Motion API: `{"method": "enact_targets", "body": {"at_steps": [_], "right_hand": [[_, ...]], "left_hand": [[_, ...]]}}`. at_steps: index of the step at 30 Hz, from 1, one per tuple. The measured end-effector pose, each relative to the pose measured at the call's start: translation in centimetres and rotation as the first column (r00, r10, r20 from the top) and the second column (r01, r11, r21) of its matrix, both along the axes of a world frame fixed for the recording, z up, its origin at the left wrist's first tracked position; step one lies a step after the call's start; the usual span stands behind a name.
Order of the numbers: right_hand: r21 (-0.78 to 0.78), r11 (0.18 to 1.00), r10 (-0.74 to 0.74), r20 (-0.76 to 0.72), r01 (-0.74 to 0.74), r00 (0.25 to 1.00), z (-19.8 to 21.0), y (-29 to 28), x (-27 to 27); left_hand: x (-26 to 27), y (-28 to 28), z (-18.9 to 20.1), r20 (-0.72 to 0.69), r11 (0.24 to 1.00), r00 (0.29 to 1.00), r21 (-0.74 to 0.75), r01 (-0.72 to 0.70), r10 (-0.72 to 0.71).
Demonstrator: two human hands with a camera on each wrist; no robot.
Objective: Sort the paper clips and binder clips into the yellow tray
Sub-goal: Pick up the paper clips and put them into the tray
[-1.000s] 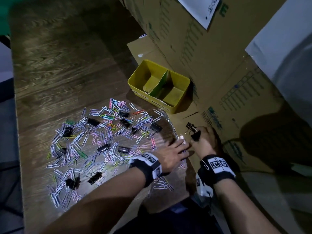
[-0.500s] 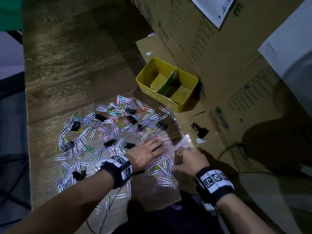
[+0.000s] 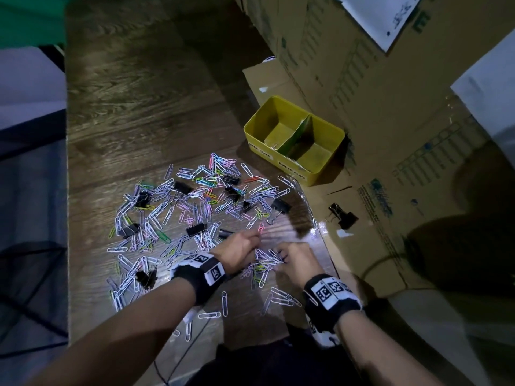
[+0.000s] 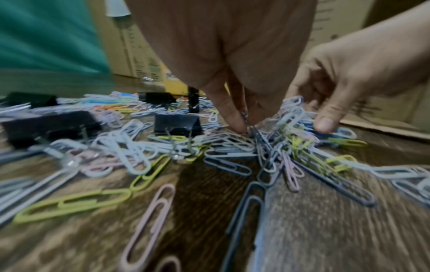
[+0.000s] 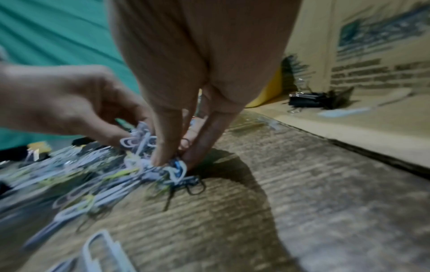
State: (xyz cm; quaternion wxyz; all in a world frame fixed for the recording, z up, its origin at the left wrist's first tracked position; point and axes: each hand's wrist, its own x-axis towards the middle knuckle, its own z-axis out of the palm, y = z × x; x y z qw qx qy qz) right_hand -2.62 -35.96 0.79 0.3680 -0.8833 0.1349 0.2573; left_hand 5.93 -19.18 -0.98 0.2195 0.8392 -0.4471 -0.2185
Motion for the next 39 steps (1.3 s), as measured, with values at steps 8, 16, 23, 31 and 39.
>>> {"method": "enact_targets", "body": {"at_steps": [8,16,23,31,39], "right_hand": [[0.198,0.959,-0.198,-0.038,0.202,0.979,0.3,-2.5,1.0],[0.420,0.842,-0.398,0.058,0.339,0.916,3.2,-4.1,2.6],[0.581,0.740,-0.516,0.166,0.339,0.841,7.8,-5.4,6.3],[0.641,0.717,-0.577,0.323,0.275,0.750,10.6,-7.0,11.6],[0.613,0.719,-0.651,0.430,0.327,0.625,13.0,-9.0,17.1]], "left_hand": [[0.5,2.3,1.6,-0.514,0.815,0.711,-0.038,-0.578,0.480],[2.7,2.2,6.6,-0.798,0.651,0.465,-0.124,-0.749,0.383],[8.0,0.5,13.2,-0.757,0.643,0.636,-0.412,-0.646,0.154],[16.6,-5.0,20.1,-0.668,0.593,0.740,-0.628,-0.503,-0.080],[23.0,-10.2,15.2,-0.597,0.761,0.771,-0.389,-0.519,0.221]]}}
